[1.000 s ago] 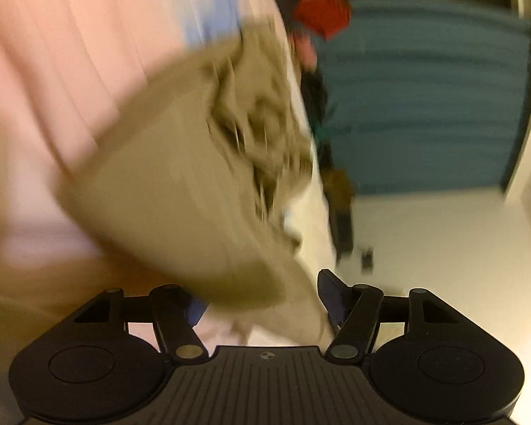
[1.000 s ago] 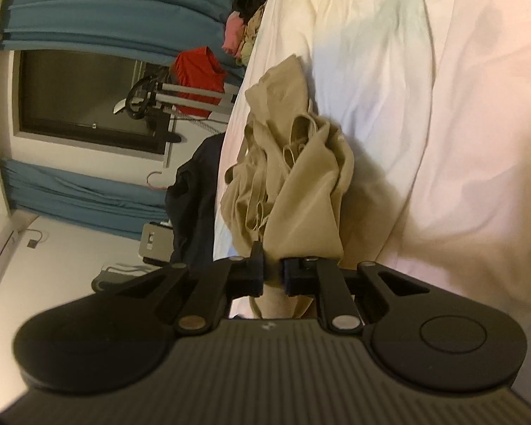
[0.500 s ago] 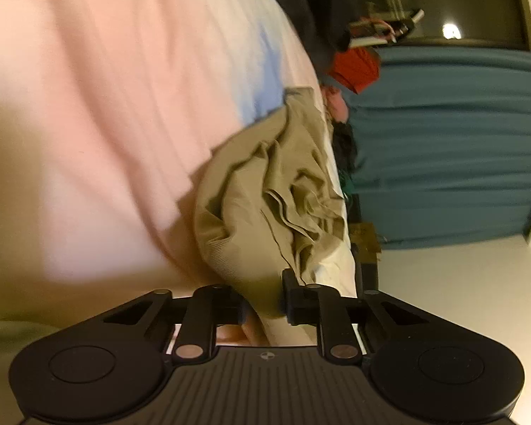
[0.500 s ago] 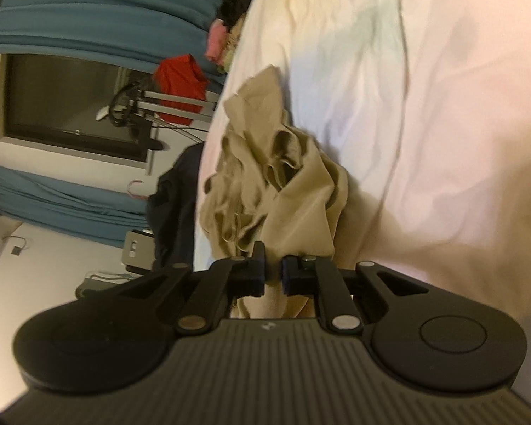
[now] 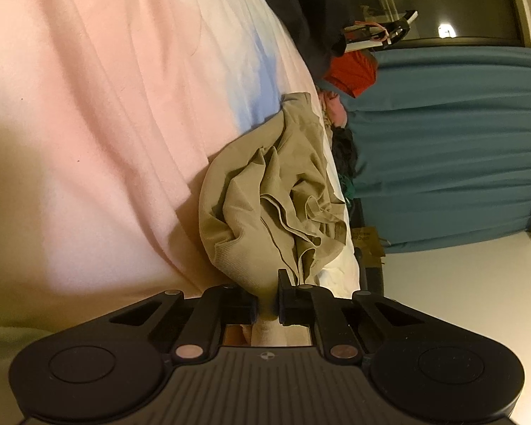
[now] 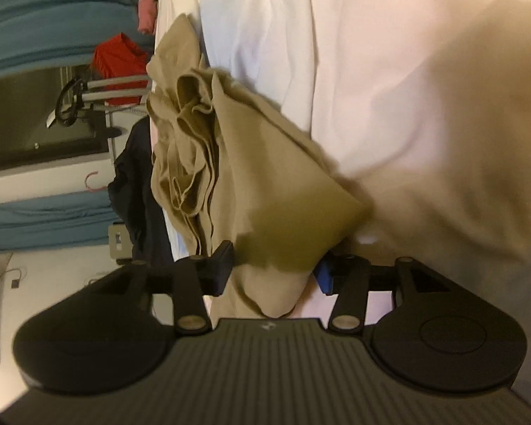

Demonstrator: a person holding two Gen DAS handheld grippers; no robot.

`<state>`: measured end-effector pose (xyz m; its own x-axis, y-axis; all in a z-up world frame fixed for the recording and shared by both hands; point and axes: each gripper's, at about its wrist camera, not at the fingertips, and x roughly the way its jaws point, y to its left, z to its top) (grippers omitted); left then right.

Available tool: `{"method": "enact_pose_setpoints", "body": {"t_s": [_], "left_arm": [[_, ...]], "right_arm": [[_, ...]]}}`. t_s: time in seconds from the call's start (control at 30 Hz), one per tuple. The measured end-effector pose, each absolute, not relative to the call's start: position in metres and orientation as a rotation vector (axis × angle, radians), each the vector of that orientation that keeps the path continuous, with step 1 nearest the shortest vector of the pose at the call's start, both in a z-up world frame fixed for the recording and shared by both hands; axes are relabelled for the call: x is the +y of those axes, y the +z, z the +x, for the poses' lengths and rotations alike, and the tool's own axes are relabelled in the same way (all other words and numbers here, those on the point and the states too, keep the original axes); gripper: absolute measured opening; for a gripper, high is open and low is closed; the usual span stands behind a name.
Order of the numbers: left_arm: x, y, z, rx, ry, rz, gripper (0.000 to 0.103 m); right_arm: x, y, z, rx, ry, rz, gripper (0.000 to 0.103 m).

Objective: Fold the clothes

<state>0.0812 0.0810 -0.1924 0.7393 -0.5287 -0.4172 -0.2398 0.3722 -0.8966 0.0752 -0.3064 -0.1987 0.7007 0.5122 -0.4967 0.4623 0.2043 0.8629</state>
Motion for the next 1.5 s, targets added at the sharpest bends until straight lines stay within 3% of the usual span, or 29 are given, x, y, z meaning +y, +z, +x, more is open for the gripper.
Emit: {"method": "enact_pose_setpoints", "body": {"t_s": [0.03,0.07,0.1,0.27,0.47,0.8,1.0,1.27,1.5], "left_arm": [[0.082,-0.191,0.080,0.757,-0.210,-1.205,0.010],[0.082,-0.191,0.080,0.754,-0.209,-1.204,0.010],[0.082,-0.189,0.078,0.750,-0.208,-1.208,0.010],[0.081,-0.161,0.075,0.697,-0.232,-1.182,0.007],[0.086,-0.105,0.044,0.590,-0.256,-1.161,0.006],[0.094,-0.059,-0.086,0.623,-0.273,-1.184,0.006],[0.100,-0.051,-0.141,0.680,-0.253,-1.246,0.006],[0.097,-0.036,-0.060,0.710,-0.148,-1.194,0.007],[0.083,-0.042,0.056,0.738,-0.031,-1.038,0.007]], "right_arm": [[-0.307,-0.193,0.075,0.857,0.033,1.376,0.041],[-0.306,-0.186,0.076,0.840,0.041,1.333,0.020],[-0.305,-0.179,0.077,0.823,0.051,1.291,0.013],[-0.293,-0.139,0.076,0.694,0.147,1.141,0.011],[-0.303,-0.102,0.064,0.638,0.223,1.260,0.011],[-0.303,-0.052,-0.040,0.730,0.300,1.066,0.011],[-0.311,-0.045,-0.090,0.756,0.290,1.123,0.011],[-0.305,-0.041,-0.020,0.714,0.202,1.179,0.011],[-0.291,-0.065,0.063,0.724,0.102,1.202,0.011]]}}
